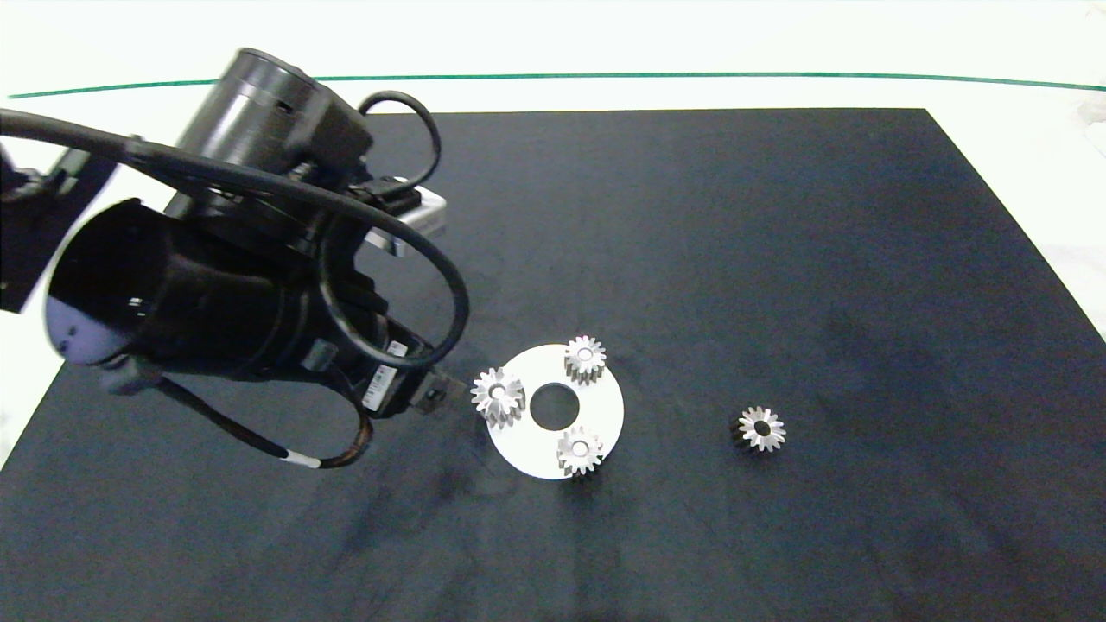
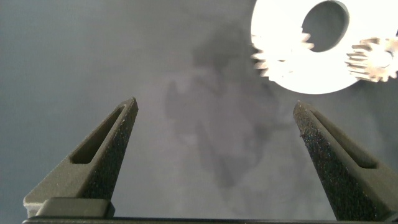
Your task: Remove an incorrectly installed larger gear and replace it with the correct smaller gear
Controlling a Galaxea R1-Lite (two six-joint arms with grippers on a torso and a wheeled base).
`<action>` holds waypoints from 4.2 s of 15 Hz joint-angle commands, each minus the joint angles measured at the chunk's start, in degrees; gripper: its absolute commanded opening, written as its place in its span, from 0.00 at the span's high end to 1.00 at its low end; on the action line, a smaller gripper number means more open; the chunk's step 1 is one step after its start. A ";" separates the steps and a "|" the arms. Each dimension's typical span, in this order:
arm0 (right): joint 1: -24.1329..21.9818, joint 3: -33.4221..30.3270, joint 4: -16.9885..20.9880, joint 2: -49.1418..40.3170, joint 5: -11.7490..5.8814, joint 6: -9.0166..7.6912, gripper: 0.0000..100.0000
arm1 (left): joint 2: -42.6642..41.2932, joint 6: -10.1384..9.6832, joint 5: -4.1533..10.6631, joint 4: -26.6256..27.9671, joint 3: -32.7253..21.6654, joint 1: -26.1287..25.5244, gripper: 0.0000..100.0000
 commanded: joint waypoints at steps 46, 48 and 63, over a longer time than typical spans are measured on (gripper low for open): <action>0.05 0.78 0.17 -0.50 0.03 -0.08 0.00 | 19.13 -14.14 -1.60 6.23 -12.93 -3.60 0.38; 0.05 0.78 0.17 -0.59 0.03 -0.08 0.00 | 19.49 -14.76 -1.51 6.14 -13.02 -3.60 0.41; 0.05 0.78 0.17 -0.94 0.03 -0.08 0.00 | 19.40 -14.67 -0.90 3.85 -11.70 -3.42 0.71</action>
